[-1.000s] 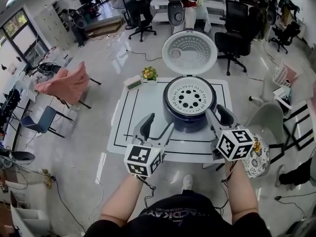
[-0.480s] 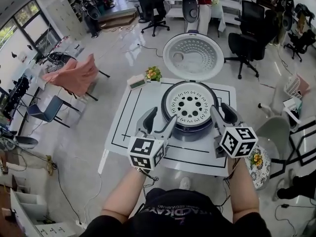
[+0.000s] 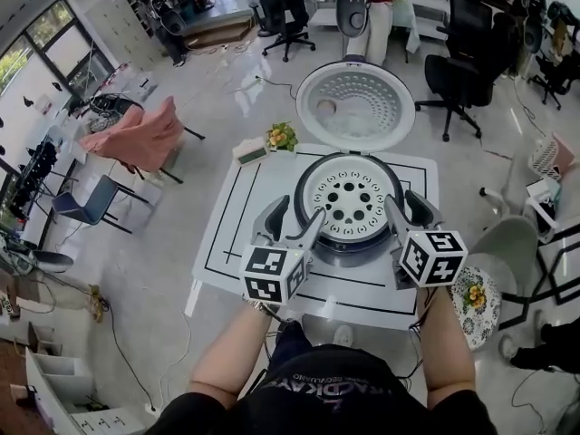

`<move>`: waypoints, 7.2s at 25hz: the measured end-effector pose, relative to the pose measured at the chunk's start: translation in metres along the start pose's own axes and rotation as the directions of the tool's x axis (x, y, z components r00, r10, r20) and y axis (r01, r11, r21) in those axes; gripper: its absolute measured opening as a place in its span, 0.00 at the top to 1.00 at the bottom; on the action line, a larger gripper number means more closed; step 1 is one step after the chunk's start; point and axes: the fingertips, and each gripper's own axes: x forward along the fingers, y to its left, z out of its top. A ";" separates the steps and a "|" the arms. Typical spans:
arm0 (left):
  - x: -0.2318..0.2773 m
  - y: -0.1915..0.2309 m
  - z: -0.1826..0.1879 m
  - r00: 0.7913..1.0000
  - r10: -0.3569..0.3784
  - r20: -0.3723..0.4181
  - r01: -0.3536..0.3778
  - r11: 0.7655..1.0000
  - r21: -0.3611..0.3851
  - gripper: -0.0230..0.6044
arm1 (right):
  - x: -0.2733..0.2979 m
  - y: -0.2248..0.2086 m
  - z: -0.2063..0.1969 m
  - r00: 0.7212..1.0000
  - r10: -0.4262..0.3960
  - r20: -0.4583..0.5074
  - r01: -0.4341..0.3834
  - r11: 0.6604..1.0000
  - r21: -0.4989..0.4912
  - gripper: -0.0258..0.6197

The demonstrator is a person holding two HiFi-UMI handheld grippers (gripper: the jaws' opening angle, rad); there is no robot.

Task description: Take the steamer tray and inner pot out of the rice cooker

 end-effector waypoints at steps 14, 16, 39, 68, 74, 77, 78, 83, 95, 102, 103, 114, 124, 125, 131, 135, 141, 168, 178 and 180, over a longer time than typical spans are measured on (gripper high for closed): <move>0.076 0.040 -0.021 0.988 -0.135 -0.080 0.139 0.989 0.047 0.48 | 0.051 -0.026 -0.032 0.965 -0.222 -0.139 0.213 0.974 -0.073 0.69; 0.087 0.043 -0.025 0.983 -0.157 -0.095 0.163 0.985 0.064 0.48 | 0.055 -0.033 -0.037 0.951 -0.264 -0.161 0.251 0.963 -0.097 0.69; 0.130 0.051 -0.060 0.911 -0.354 -0.212 0.376 0.924 0.075 0.47 | 0.055 -0.046 -0.079 0.748 -0.569 -0.342 0.471 0.818 -0.331 0.69; 0.130 0.052 -0.057 0.889 -0.403 -0.216 0.423 0.905 0.052 0.47 | 0.049 -0.044 -0.039 0.757 -0.614 -0.222 0.572 0.788 -0.229 0.86; 0.125 0.047 -0.050 0.892 -0.400 -0.210 0.419 0.906 0.052 0.47 | 0.038 -0.052 -0.021 0.790 -0.593 -0.159 0.585 0.805 -0.095 0.88; 0.122 0.042 -0.048 0.891 -0.407 -0.201 0.425 0.904 0.053 0.47 | 0.031 -0.060 -0.021 0.793 -0.591 -0.148 0.592 0.805 -0.041 0.88; 0.121 0.039 -0.047 0.891 -0.409 -0.197 0.427 0.903 0.056 0.47 | 0.029 -0.062 -0.023 0.796 -0.587 -0.148 0.591 0.807 -0.021 0.88; 0.116 0.023 -0.042 0.879 -0.432 -0.202 0.450 0.891 0.054 0.47 | 0.021 -0.067 -0.026 0.805 -0.576 -0.141 0.584 0.812 0.020 0.88; 0.119 0.013 -0.054 0.866 -0.391 -0.313 0.389 0.918 -0.069 0.57 | 0.015 -0.069 -0.026 0.835 -0.539 -0.114 0.547 0.834 0.065 0.88; 0.121 0.009 -0.055 0.872 -0.339 -0.353 0.354 0.935 -0.024 0.65 | 0.016 -0.067 -0.026 0.856 -0.507 -0.102 0.515 0.853 0.086 0.87; 0.121 0.009 -0.055 0.876 -0.328 -0.354 0.344 0.939 -0.019 0.68 | 0.016 -0.066 -0.026 0.861 -0.498 -0.104 0.507 0.857 0.092 0.87; 0.110 0.002 -0.041 0.913 -0.273 -0.304 0.266 0.962 -0.065 0.76 | 0.005 -0.066 -0.033 0.883 -0.457 -0.106 0.469 0.869 0.156 0.87; 0.088 -0.006 -0.020 0.960 -0.194 -0.204 0.181 0.980 -0.082 0.79 | -0.012 -0.059 -0.014 0.911 -0.409 -0.051 0.412 0.900 0.140 0.87; 0.085 -0.006 -0.017 0.965 -0.182 -0.191 0.169 0.982 -0.081 0.79 | -0.013 -0.057 -0.011 0.916 -0.399 -0.043 0.401 0.906 0.136 0.88; 0.059 0.007 0.006 0.991 -0.076 -0.110 0.067 0.995 -0.079 0.80 | -0.008 -0.036 0.016 0.952 -0.306 0.016 0.303 0.948 0.098 0.87; 0.035 0.020 0.016 0.998 0.019 -0.063 -0.024 0.996 -0.086 0.80 | 0.001 -0.016 0.030 0.976 -0.213 0.042 0.210 0.976 0.062 0.88; -0.002 0.042 0.026 0.987 0.158 -0.015 -0.159 0.982 -0.100 0.80 | 0.018 0.019 0.043 0.995 -0.077 0.059 0.075 0.997 0.024 0.87; -0.092 0.270 -0.006 0.928 0.370 -0.047 -0.372 0.910 -0.184 0.81 | 0.175 0.226 0.023 0.992 0.126 -0.019 -0.127 0.991 -0.043 0.88; -0.063 0.346 -0.041 0.948 0.303 -0.100 -0.318 0.921 -0.227 0.82 | 0.245 0.249 -0.014 0.995 0.053 -0.089 -0.055 0.998 -0.026 0.88; -0.055 0.355 -0.049 0.952 0.287 -0.112 -0.305 0.924 -0.231 0.82 | 0.255 0.248 -0.022 0.994 0.038 -0.102 -0.040 0.999 -0.022 0.88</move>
